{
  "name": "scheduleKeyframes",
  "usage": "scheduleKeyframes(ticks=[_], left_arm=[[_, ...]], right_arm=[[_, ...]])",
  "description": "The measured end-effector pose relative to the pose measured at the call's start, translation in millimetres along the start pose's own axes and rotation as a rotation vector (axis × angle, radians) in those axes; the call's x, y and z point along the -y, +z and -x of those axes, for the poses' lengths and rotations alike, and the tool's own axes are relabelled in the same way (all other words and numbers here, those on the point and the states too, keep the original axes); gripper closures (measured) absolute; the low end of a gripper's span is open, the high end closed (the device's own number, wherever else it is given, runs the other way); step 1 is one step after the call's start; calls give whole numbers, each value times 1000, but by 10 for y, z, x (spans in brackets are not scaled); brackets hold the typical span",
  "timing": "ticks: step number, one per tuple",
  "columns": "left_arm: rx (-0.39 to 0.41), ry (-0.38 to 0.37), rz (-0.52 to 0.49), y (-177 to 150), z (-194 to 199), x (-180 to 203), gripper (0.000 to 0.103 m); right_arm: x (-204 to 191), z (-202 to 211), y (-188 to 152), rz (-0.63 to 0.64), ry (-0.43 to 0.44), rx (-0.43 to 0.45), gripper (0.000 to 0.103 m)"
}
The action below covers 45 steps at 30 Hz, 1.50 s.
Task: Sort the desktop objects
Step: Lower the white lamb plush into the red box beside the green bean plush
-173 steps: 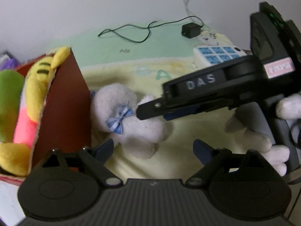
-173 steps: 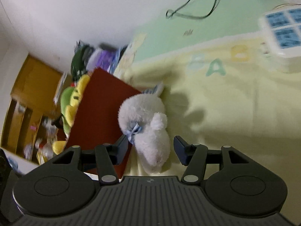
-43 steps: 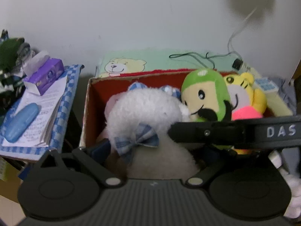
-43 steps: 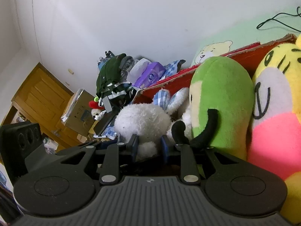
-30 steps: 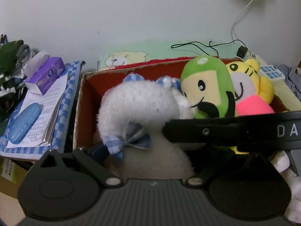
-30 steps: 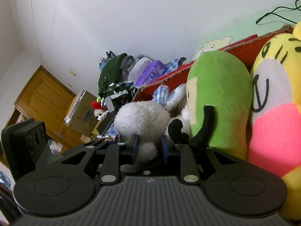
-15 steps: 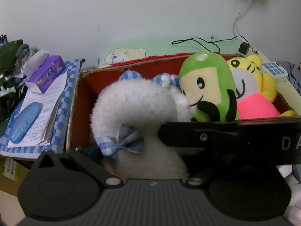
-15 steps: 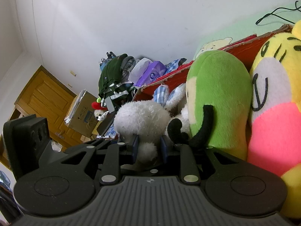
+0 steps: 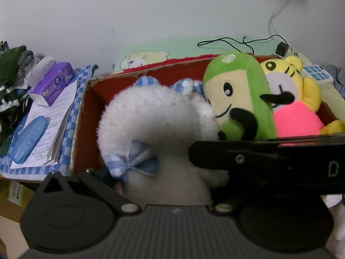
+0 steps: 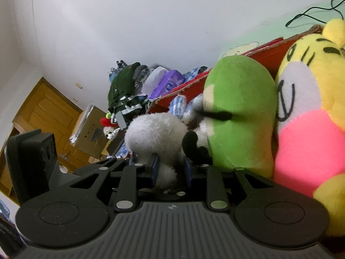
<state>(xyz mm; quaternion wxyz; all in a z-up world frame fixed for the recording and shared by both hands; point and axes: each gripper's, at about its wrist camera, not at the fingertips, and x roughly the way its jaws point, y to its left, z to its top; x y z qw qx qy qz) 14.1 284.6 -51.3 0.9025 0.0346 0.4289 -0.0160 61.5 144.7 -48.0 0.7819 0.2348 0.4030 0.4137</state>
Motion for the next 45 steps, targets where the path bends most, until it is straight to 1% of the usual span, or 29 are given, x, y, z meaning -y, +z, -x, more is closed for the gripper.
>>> scheduleKeyframes(ticks=[3, 20, 21, 22, 24, 26, 36, 40, 45], left_arm=[[-3, 7, 1, 6, -7, 19, 1], [-1, 32, 2, 1, -33, 64, 0], [2, 35, 3, 0, -35, 66, 0], [2, 38, 3, -1, -37, 70, 0], [3, 45, 3, -5, -42, 81, 0], [5, 48, 4, -9, -40, 84, 0], [-39, 81, 35, 7, -24, 92, 1], [-54, 92, 41, 26, -51, 108, 1], [-54, 102, 41, 27, -65, 122, 1]], right_arm=[[34, 1, 3, -9, -24, 0, 79], [36, 72, -40, -17, -47, 21, 79], [33, 86, -42, -15, -45, 24, 79], [31, 103, -45, -17, -42, 27, 76], [37, 147, -53, -21, -59, 38, 76], [39, 189, -70, -23, -53, 47, 76], [-24, 430, -172, -10, -131, 127, 76], [10, 470, -184, -28, -144, 149, 77], [-19, 448, -216, 7, -182, 157, 77]])
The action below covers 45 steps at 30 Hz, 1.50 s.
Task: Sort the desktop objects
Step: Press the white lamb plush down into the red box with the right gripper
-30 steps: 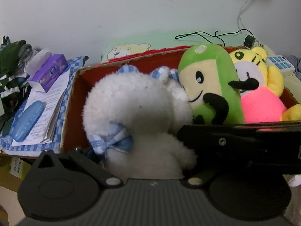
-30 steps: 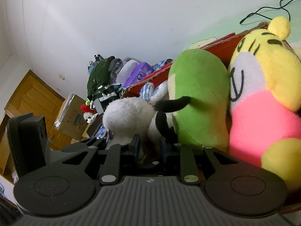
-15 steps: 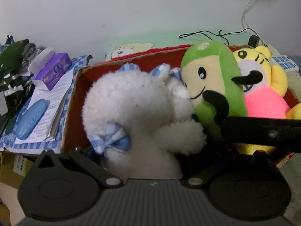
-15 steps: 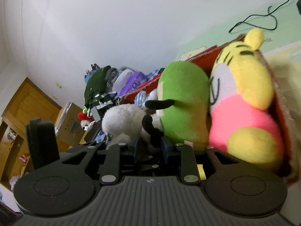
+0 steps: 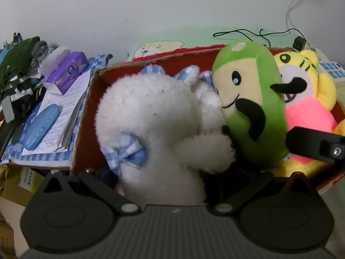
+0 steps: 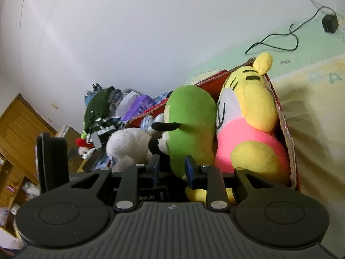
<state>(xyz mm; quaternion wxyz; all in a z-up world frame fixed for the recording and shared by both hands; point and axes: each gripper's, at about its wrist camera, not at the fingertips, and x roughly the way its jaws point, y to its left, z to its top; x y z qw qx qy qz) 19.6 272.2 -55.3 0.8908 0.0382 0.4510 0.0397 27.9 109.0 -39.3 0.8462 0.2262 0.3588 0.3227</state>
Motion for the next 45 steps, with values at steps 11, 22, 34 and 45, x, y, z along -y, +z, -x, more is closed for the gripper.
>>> scheduleKeyframes(ticks=[11, 22, 34, 45], left_arm=[[10, 8, -2, -30, -22, -4, 1], [13, 18, -3, -47, -26, 10, 0], [-7, 52, 3, -27, -66, 18, 0], [-34, 103, 31, -34, -93, 31, 0]], right_arm=[[-138, -91, -83, 116, -125, 5, 79], [-174, -212, -85, 182, -194, -34, 77], [-98, -230, -12, 166, -152, -108, 77], [-16, -260, 54, 147, -135, -156, 77]])
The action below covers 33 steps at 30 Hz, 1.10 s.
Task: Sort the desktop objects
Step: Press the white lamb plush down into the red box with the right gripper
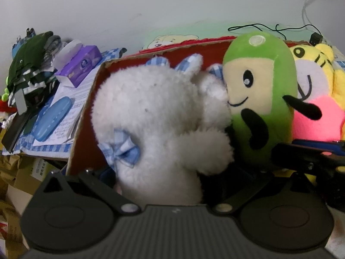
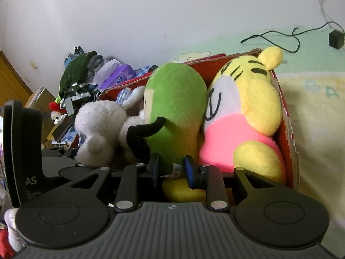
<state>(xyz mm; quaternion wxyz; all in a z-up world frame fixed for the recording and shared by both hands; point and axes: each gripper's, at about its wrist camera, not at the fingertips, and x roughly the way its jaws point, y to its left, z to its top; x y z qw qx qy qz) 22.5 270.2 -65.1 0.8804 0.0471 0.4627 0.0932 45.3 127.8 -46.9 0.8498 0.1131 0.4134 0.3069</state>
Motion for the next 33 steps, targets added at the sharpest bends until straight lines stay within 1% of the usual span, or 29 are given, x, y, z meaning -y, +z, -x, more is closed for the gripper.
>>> scheduleKeyframes(ticks=[5, 11, 16, 22, 26, 33], left_arm=[[-40, 30, 14, 23, -24, 21, 0], [-57, 52, 35, 8, 7, 49, 0], [-67, 69, 44, 7, 11, 65, 0], [-68, 71, 46, -11, 40, 62, 0], [-71, 72, 46, -16, 54, 55, 1], [-97, 67, 66, -5, 52, 14, 1]], right_arm=[[9, 6, 4, 9, 8, -8, 77], [36, -7, 36, 3, 19, -32, 78], [100, 18, 90, -46, 38, -73, 78], [99, 51, 77, -32, 37, -63, 79], [79, 56, 60, -14, 10, -45, 81], [24, 65, 73, -36, -44, -37, 80]])
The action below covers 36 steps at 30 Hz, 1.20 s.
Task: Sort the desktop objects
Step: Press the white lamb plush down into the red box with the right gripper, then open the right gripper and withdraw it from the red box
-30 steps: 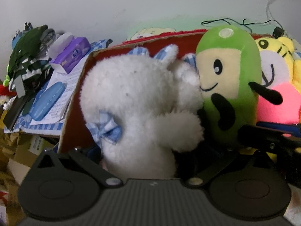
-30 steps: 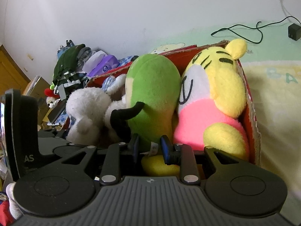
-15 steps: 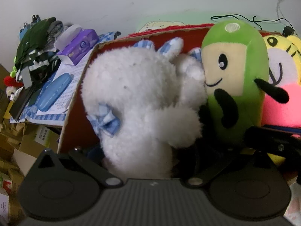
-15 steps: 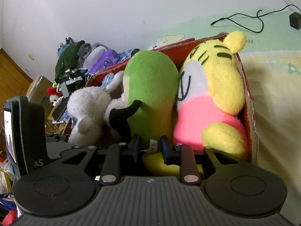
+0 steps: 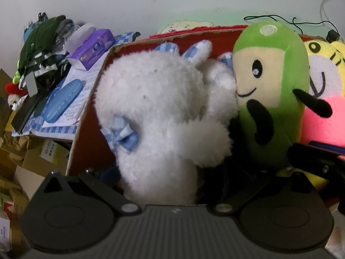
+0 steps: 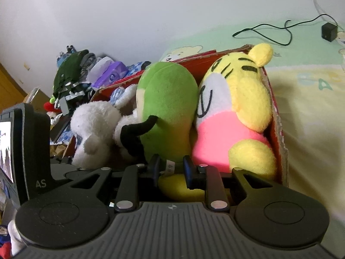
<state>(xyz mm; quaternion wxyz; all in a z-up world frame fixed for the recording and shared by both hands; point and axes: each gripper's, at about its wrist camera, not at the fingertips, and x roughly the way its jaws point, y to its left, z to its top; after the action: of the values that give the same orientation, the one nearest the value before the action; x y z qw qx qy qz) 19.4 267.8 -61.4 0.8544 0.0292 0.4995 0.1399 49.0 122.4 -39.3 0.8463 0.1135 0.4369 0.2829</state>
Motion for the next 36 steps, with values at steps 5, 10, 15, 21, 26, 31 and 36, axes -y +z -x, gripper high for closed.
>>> scheduleKeyframes(ticks=[5, 10, 15, 21, 26, 31, 36], left_arm=[[-12, -43, 15, 18, 74, -40, 1], [-4, -58, 0, 22, 176, -48, 1], [54, -59, 12, 19, 374, -126, 1], [112, -66, 19, -20, 676, -103, 1], [118, -78, 6, -114, 841, 43, 1], [128, -106, -15, -231, 971, 283, 1], [96, -126, -26, -318, 1016, 532, 1]], right_arm=[[-49, 80, 6, -17, -33, 18, 78], [-124, 152, 30, 17, -108, 45, 77], [-122, 297, 27, -11, -127, 94, 73], [-183, 517, 20, -11, -156, 150, 67], [-193, 703, -9, -3, -188, 204, 67], [-99, 857, -81, 0, -238, 222, 66], [74, 996, -165, -24, -259, 226, 62]])
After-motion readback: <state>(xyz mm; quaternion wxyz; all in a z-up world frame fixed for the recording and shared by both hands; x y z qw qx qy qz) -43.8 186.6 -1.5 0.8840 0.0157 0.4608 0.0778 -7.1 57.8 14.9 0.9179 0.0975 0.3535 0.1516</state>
